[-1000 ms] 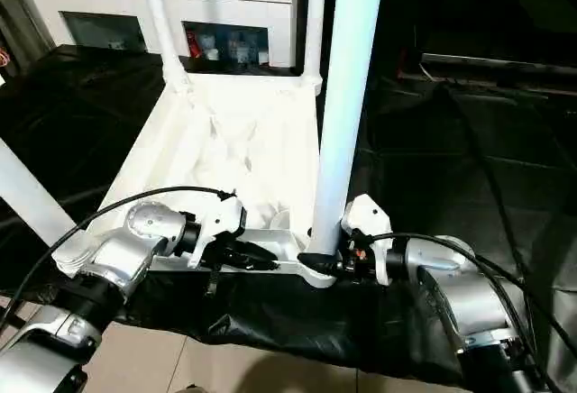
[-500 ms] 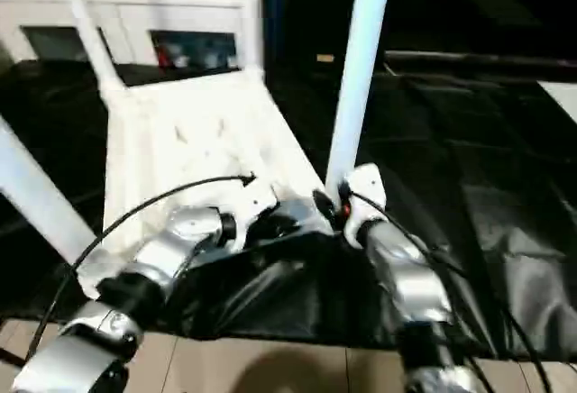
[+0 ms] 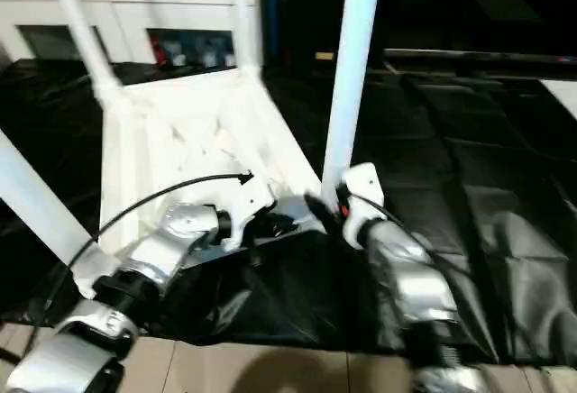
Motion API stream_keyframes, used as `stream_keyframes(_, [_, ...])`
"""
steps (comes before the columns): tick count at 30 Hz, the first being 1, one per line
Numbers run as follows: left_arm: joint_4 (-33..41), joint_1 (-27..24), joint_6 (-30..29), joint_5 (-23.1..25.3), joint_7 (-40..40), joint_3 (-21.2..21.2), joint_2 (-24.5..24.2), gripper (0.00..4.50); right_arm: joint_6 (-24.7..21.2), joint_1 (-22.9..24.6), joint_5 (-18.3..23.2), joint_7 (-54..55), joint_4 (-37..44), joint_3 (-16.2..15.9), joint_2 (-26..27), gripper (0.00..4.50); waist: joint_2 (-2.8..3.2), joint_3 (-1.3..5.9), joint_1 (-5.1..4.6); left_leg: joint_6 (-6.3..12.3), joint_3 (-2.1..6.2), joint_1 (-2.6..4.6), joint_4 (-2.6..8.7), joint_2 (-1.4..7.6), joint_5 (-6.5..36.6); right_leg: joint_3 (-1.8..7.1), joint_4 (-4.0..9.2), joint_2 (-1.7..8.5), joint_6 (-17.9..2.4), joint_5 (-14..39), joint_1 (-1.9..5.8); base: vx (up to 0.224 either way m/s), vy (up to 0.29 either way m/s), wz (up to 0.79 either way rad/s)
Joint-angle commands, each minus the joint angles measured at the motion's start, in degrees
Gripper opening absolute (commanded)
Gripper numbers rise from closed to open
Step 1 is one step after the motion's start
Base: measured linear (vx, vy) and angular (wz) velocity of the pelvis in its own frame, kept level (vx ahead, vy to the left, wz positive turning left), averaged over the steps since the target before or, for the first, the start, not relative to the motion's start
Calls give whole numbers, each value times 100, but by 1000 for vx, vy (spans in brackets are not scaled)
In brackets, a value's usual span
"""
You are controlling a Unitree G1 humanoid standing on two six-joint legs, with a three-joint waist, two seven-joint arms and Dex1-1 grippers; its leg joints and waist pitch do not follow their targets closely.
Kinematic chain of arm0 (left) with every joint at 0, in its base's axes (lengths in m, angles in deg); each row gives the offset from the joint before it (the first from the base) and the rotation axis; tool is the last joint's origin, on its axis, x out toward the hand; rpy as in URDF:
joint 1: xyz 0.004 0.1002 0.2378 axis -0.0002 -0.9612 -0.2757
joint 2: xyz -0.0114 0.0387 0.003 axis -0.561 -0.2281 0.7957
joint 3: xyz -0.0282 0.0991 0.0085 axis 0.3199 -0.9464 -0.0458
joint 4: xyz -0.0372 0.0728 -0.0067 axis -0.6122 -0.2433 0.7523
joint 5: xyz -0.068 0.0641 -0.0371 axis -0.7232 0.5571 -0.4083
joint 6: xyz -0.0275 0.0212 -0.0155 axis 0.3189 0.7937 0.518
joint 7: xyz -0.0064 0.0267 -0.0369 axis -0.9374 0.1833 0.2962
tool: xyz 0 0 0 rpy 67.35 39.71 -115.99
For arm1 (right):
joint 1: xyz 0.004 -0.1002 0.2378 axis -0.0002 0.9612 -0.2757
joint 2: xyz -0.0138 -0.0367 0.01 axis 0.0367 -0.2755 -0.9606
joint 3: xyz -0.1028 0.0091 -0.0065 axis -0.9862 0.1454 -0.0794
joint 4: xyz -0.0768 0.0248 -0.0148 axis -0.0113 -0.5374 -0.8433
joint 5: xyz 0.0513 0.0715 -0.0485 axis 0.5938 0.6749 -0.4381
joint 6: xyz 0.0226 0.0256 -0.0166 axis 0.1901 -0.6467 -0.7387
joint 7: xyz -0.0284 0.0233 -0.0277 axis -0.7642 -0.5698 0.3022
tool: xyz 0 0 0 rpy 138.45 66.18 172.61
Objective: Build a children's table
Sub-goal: Rotate leg to tighten
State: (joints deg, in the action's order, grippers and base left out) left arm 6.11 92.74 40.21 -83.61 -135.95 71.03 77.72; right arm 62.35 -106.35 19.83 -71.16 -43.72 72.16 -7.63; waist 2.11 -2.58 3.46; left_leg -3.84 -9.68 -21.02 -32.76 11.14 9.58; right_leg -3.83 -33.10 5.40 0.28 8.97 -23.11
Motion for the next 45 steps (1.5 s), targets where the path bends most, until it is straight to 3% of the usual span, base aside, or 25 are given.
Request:
stream_keyframes(1, [407, 135, 377, -340, -304, -56, 152, 0, -82, 107, 172, -575, 72, -447, -33, 314, -69, 358, 50, 336, -1, 36, 378, 150, 1642, 202, 415, 259, -1185, 1551, 276, 0, 0, 0])
stream_keyframes(7, [514, 66, 437, -526, -1224, -144, -257, 0, -59, 334, 336, -1745, 421, -509, -908, 314, -28, 391, 167, 576, -24, 10, 318, 165, 1143, 190, 301, 248, -1482, 702, 320, 0, 0, 0])
stream_keyframes(11, [509, 65, 444, -561, -1432, -132, -384, 0, -258, 462, 541, -2286, 682, -596, -1158, 314, -28, 372, 243, 565, -33, 23, 325, 182, 1279, 184, 314, 252, -1487, 992, 317, 0, 0, 0])
stream_keyframes(15, [532, 42, 438, -610, -1699, -111, -537, 0, -334, 542, 696, -2682, 774, -674, -1371, 314, -38, 357, 306, 408, -35, 53, 352, 201, 1525, 195, 361, 271, -1350, 1486, 291, 0, 0, 0])
stream_keyframes(24, [563, -14, 426, -663, -1876, -126, -648, 0, -403, 548, 744, -2856, 872, -782, -1409, 255, -38, 380, 319, 402, -34, 31, 331, 191, 1283, 192, 318, 268, -1383, 1165, 300, 0, 0, 0])
stream_keyframes(27, [562, -34, 435, -656, -1905, -123, -671, 0, -396, 577, 753, -2883, 922, -841, -1408, 236, -67, 375, 315, 404, -37, 26, 331, 187, 1300, 189, 326, 272, -1345, 1268, 303, 0, 0, 0])
stream_keyframes(33, [622, -82, 397, -680, -1884, -131, -726, 0, -420, 659, 754, -2936, 993, -932, -1381, 210, -55, 374, 320, 371, -29, 28, 339, 193, 1317, 191, 327, 270, -1301, 1354, 294, 0, 0, 0])
stream_keyframes(37, [587, -93, 363, -592, -1302, -12, -593, 0, -424, 743, 774, -2658, 1023, -940, -1147, 208, -60, 367, 322, 371, -30, 29, 342, 193, 1338, 192, 333, 274, -1291, 1378, 287, 0, 0, 0])
stream_keyframes(39, [564, -79, 332, -509, -961, 17, -479, 0, -394, 724, 718, -2315, 940, -884, -936, 207, -64, 343, 307, 292, -27, 41, 362, 189, 1509, 194, 366, 279, -1221, 1685, 264, 0, 0, 0])
stream_keyframes(41, [596, -90, 240, -399, -417, 40, -225, 0, -249, 604, 460, -1402, 620, -760, -448, 205, -71, 329, 255, 134, -3, 44, 391, 170, 1745, 178, 416, 288, -1020, 2211, 262, 0, 0, 0])
stream_keyframes(44, [594, -85, 118, -340, 18, 50, 39, 0, -215, 449, 288, -602, 296, -630, 5, 204, -65, 309, 159, -2, 27, 20, 421, 140, 1921, 149, 452, 285, -846, 2579, 274, 0, 0, 0])
stream_keyframes(45, [526, -45, 44, -262, 441, 48, 285, 0, -266, 295, 159, 65, 63, -550, 412, 200, -48, 310, 107, -8, 46, 7, 432, 134, 1960, 140, 465, 276, -752, 2658, 284, 0, 0, 0])
